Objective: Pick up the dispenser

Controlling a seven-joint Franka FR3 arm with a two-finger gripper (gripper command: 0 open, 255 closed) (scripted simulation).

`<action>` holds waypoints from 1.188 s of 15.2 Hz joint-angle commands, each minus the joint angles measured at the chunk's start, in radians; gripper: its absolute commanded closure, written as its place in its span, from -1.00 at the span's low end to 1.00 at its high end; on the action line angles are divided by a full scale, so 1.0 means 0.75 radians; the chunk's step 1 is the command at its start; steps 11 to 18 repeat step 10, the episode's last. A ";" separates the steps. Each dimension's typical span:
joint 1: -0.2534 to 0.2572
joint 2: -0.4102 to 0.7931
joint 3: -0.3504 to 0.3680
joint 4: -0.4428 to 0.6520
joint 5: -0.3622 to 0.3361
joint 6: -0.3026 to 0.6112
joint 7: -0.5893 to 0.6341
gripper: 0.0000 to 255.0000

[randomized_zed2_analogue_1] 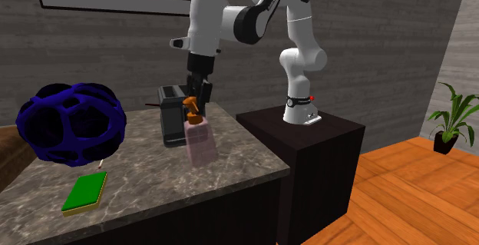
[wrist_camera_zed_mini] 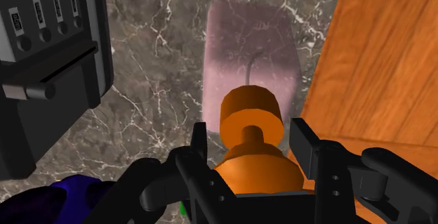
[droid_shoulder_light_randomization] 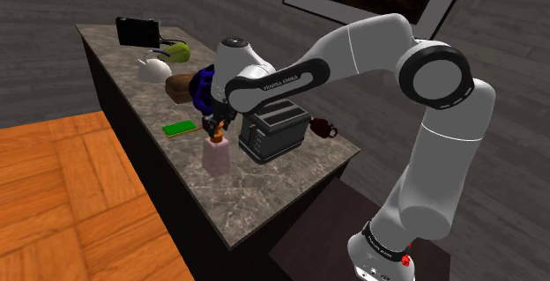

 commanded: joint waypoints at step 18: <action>-0.004 -0.069 0.010 0.076 0.034 -0.143 -0.032 1.00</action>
